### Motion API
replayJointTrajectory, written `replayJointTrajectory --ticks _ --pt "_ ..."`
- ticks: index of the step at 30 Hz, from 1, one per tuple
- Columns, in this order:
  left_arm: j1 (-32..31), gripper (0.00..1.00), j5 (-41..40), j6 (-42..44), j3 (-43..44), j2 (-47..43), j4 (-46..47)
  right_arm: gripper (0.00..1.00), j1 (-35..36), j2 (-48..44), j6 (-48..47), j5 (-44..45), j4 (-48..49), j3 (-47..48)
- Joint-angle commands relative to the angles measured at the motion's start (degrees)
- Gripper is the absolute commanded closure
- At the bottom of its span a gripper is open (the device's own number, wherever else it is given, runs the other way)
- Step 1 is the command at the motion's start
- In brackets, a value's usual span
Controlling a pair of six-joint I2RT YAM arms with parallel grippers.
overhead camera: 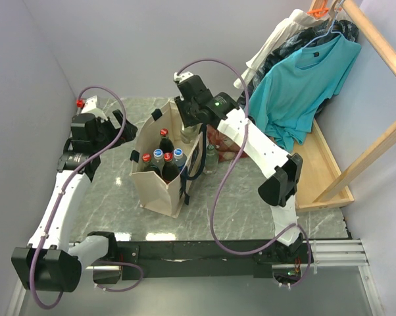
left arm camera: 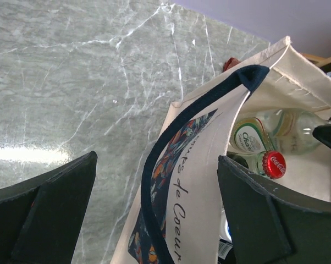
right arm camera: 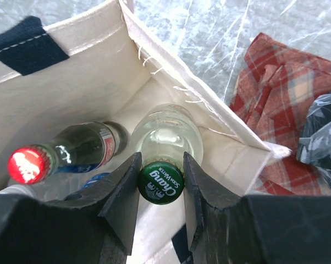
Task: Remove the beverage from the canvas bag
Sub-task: Take out the drink from the canvas bag.
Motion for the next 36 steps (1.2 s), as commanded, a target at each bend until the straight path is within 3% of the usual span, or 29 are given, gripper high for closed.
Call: replayJointTrajectory --ticks 1,31,36 --pt "0.37 0.04 -1.38 -1.75 1.12 -2.56 1.22 1.0 0.02 -7.41 -1.31 2.03 5.64 4.34" --pt "0.37 0.04 -0.76 -5.1 -1.61 -9.42 -0.1 1.0 3.01 -14.97 -3.16 -0.69 9.68 3.29" --pt "0.37 0.04 -3.65 -2.21 -1.0 -9.69 -1.32 1.0 3.27 -17.25 -3.95 -0.95 9.77 2.32"
